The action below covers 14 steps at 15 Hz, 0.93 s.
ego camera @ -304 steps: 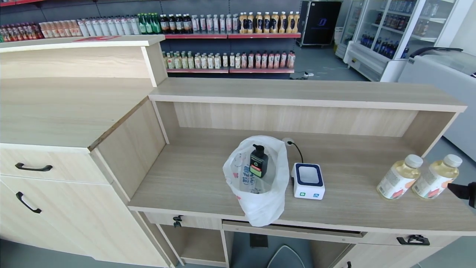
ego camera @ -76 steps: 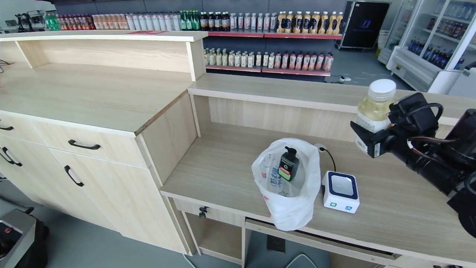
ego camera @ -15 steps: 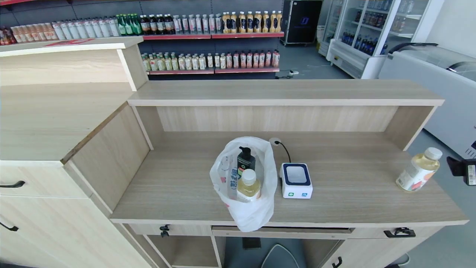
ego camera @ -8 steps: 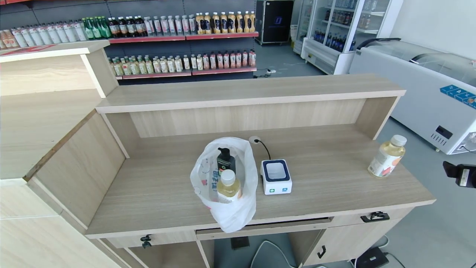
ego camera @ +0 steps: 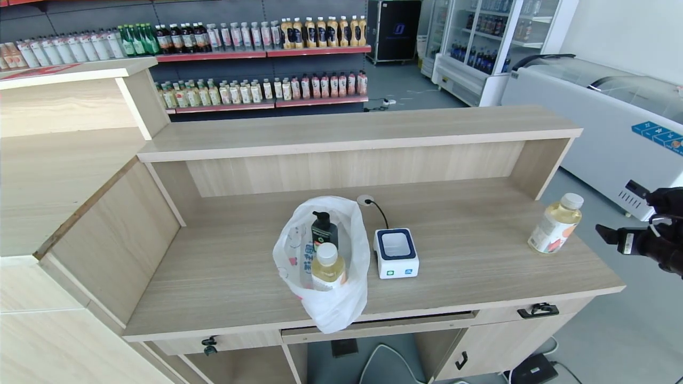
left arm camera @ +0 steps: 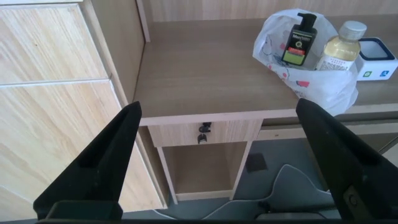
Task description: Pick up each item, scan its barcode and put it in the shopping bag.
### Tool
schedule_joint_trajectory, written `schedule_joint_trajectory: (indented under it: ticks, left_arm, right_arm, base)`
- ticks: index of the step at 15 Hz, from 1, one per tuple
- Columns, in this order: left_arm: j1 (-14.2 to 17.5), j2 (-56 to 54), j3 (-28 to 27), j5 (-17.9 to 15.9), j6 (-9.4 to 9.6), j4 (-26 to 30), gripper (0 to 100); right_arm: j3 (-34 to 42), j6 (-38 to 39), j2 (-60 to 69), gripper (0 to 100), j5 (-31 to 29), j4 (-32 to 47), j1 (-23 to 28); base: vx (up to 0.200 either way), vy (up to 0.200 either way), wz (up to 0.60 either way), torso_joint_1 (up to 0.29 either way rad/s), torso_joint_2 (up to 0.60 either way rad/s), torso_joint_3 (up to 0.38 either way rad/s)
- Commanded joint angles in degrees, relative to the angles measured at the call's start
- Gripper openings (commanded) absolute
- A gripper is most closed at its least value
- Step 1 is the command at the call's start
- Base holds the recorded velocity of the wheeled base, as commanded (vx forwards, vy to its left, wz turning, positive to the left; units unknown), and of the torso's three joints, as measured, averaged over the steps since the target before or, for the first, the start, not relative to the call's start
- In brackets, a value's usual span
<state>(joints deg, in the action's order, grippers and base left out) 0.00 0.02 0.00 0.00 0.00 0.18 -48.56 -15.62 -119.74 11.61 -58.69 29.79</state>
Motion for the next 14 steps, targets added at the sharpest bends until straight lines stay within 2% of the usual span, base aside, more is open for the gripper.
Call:
schedule_joint_trajectory:
  ticks: [1, 3, 6, 11, 14]
  left_arm:
    - [0.0, -0.02, 0.0, 0.0, 0.0, -0.01, 100]
    - [0.0, -0.02, 0.0, 0.0, 0.0, -0.01, 100]
    - [0.0, -0.02, 0.0, 0.0, 0.0, -0.01, 100]
    - [0.0, -0.02, 0.0, 0.0, 0.0, -0.01, 100]
    - [0.0, -0.02, 0.0, 0.0, 0.0, -0.01, 100]
  right_arm:
    - [-4.36, -1.52, -4.98, 100, 1.84, 1.03, -0.53]
    - [-7.78, -1.96, -7.44, 100, 3.42, 1.21, -2.2]
    - [-8.66, -1.96, -9.46, 100, 6.5, 0.59, -4.22]
    - [-9.28, -3.63, -12.01, 100, 6.59, -0.73, -5.01]
    - [-12.44, -3.63, -13.33, 100, 6.59, -0.55, -4.92]
  base:
    - [0.0, 0.0, 0.0, 0.0, 0.0, 0.0]
    - [0.0, 0.0, 0.0, 0.0, 0.0, 0.0]
    - [0.0, 0.0, 0.0, 0.0, 0.0, 0.0]
    - [0.0, 0.0, 0.0, 0.0, 0.0, 0.0]
    - [0.0, 0.0, 0.0, 0.0, 0.0, 0.0]
